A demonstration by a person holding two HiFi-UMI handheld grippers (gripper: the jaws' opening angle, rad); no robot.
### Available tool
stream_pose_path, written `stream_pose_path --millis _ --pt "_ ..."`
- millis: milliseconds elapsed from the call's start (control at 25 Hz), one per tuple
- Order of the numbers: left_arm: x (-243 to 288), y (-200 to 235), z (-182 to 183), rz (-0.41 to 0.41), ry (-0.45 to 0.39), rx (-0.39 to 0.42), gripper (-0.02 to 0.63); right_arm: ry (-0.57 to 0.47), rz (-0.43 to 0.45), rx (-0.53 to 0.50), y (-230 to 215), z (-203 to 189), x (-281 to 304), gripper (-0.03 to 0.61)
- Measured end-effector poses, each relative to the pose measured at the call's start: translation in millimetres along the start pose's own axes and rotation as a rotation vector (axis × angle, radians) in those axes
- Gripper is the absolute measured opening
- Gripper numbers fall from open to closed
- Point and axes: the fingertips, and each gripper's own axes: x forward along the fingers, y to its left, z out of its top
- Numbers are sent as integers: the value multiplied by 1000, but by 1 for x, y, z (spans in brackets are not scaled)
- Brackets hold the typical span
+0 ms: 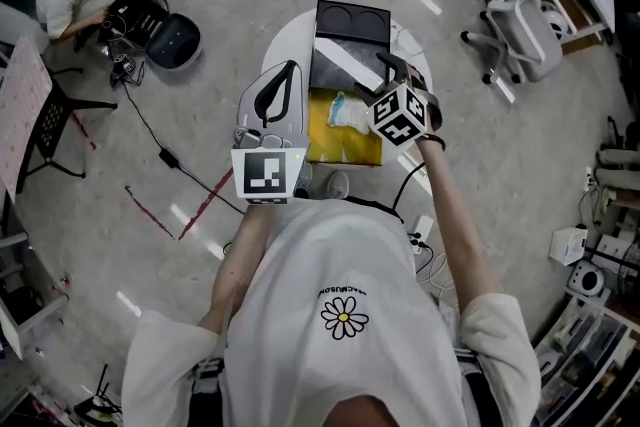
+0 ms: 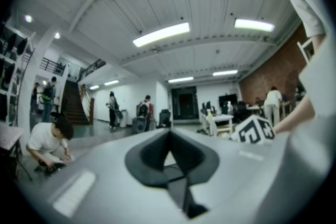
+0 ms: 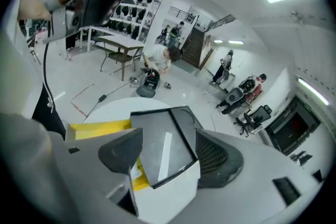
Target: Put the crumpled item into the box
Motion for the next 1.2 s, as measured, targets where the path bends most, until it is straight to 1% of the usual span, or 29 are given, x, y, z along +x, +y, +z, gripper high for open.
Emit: stream_pose_path --millis 80,160,200,280,360,440,480,520,560,640,720,920,1200 --pt "2 -2 9 -4 -23 2 -2 -82 -74 68 -23 18 -22 311" --pt "7 -3 20 -6 -59 -6 -2 -180 -157 156 -43 34 -48 295" --pt "9 -3 24 -7 -74 -9 -2 -235 -198 201 -52 42 -62 272" --pt "12 -5 30 -13 -90 -7 -2 -349 -271 286 -66 57 -92 193" --pt "14 -7 34 -22 -97 1 -2 -452 -334 363 -75 68 -121 130" --pt "16 -11 36 -34 -100 6 -2 -532 -387 431 -80 75 -146 73" --pt "17 -12 37 -39 -100 9 -2 -561 -410 456 -82 76 -156 55" --pt "18 -14 39 -45 -103 13 -2 -586 -429 474 -84 78 -164 22" --pt "20 -16 41 -51 -108 20 -2 -609 -444 489 -84 79 -172 0" --pt "23 -19 46 -61 -120 35 -2 -658 -465 533 -84 81 -186 0" --pt "23 -22 51 -63 -129 44 -2 -685 -483 582 -83 77 -197 0" --pt "23 -28 62 -58 -155 83 -2 -684 -526 669 -75 56 -210 0" --pt "24 -28 61 -55 -155 94 -2 -640 -526 672 -60 44 -208 0"
